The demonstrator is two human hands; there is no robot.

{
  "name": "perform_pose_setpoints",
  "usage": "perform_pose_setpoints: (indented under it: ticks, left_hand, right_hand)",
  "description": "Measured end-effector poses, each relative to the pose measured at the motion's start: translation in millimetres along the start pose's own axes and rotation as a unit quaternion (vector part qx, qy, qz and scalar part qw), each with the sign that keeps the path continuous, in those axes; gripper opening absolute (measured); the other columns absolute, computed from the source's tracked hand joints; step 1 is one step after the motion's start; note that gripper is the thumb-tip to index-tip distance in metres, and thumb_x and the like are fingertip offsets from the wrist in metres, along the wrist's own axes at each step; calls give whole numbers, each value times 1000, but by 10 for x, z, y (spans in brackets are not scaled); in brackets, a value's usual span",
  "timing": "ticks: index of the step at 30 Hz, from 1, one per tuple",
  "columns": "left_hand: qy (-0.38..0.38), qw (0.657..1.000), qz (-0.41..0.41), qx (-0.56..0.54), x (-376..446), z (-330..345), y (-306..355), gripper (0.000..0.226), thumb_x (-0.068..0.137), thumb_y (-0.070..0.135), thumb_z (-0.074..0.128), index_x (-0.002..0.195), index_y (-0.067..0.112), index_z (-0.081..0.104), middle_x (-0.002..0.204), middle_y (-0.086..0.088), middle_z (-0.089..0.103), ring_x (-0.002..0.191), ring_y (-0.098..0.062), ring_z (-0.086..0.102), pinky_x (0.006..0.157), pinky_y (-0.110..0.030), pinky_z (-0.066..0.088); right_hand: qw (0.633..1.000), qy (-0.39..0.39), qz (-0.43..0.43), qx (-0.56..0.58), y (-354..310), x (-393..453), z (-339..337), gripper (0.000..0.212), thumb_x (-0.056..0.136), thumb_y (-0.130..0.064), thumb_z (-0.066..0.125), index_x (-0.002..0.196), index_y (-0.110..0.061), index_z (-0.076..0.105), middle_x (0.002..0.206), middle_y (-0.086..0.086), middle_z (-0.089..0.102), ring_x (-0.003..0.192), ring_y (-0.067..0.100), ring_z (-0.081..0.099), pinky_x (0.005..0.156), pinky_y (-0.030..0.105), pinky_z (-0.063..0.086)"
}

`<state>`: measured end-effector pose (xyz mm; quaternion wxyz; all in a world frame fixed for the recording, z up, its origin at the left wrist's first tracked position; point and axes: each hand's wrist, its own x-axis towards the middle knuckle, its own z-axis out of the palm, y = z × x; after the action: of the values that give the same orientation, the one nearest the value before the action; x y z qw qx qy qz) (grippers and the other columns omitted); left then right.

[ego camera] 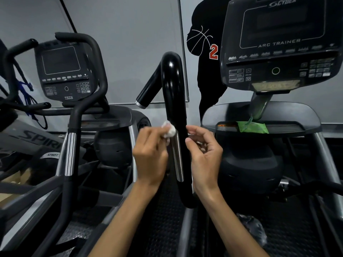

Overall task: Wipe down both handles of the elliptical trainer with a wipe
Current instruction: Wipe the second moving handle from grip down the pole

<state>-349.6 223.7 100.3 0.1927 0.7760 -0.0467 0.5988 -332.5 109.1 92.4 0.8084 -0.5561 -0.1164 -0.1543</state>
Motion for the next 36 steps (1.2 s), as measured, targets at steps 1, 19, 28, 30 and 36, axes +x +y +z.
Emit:
perform_pose_setpoints:
  ticks: [1, 19, 28, 30, 36]
  left_hand:
    - [15, 1000, -11, -9, 60, 13, 10, 11, 92, -4, 69, 95, 2, 77, 85, -8, 70, 75, -20, 65, 70, -30, 53]
    - [29, 992, -107, -62, -145, 23, 40, 16, 85, -4, 78, 97, 5, 80, 87, -2, 74, 75, -11, 66, 71, -25, 55]
    - [34, 978, -173, -112, -360, 30, 202, 21, 84, -7, 76, 102, 5, 78, 93, -2, 75, 85, -6, 71, 79, -17, 54]
    - [24, 974, -188, -123, -256, 21, 176, 14, 87, 0, 76, 99, 6, 80, 88, 1, 75, 78, -3, 69, 73, -18, 53]
    - [61, 972, -179, -140, -29, 88, 275, 20, 86, -4, 74, 101, 7, 80, 95, -1, 76, 84, -15, 72, 77, -27, 57]
  right_hand:
    - [1000, -1, 0, 0, 4, -4, 1, 37, 89, 6, 64, 101, -28, 76, 103, 1, 71, 96, 15, 68, 86, 33, 55]
    - [983, -116, -72, -124, 4, -22, -175, 72, 81, 22, 50, 137, -21, 64, 122, -2, 59, 116, 15, 61, 100, 29, 53]
    - [963, -144, -133, -187, 29, -30, -213, 81, 77, 23, 48, 146, -19, 56, 116, 0, 53, 109, 15, 57, 95, 27, 53]
    - [962, -142, -137, -190, 33, -36, -202, 81, 77, 22, 46, 146, -19, 56, 117, 0, 53, 109, 15, 57, 95, 28, 53]
    - [965, -151, -113, -184, 2, -55, -209, 81, 78, 22, 47, 146, -20, 55, 120, 1, 51, 114, 15, 57, 99, 18, 47]
